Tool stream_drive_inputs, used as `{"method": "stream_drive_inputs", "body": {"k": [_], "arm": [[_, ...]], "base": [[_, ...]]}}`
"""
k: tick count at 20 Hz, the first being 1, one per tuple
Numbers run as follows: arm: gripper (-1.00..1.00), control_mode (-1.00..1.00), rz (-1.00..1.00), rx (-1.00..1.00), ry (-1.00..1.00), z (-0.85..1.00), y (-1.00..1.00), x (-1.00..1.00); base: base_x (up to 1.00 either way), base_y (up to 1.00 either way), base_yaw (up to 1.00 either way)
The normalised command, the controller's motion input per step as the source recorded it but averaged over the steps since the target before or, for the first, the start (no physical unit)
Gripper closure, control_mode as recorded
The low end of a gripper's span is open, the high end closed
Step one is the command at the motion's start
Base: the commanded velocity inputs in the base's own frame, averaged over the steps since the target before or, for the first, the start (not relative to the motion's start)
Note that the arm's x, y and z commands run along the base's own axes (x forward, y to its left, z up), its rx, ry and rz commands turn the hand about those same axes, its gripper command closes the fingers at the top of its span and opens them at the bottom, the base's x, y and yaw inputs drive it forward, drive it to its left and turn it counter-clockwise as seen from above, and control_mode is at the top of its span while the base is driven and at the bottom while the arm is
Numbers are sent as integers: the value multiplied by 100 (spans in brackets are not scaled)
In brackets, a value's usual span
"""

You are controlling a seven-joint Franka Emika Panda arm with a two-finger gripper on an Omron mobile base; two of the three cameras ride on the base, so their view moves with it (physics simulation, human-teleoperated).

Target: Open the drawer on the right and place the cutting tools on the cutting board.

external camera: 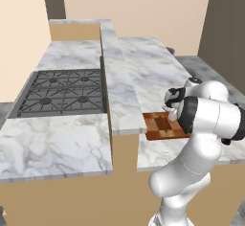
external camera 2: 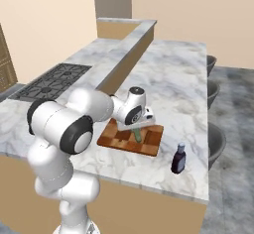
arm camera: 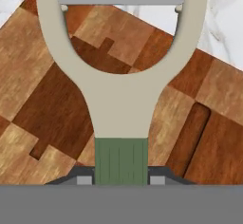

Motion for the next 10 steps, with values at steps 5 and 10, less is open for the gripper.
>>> {"method": "stream_drive_inputs", "body": {"k": [5, 10], "arm": [[100, -100, 0, 0, 10, -25, 0, 7], [100, -100, 0, 0, 6, -22, 0, 8]], "base": [[0, 0, 0], [0, 0, 0]]}}
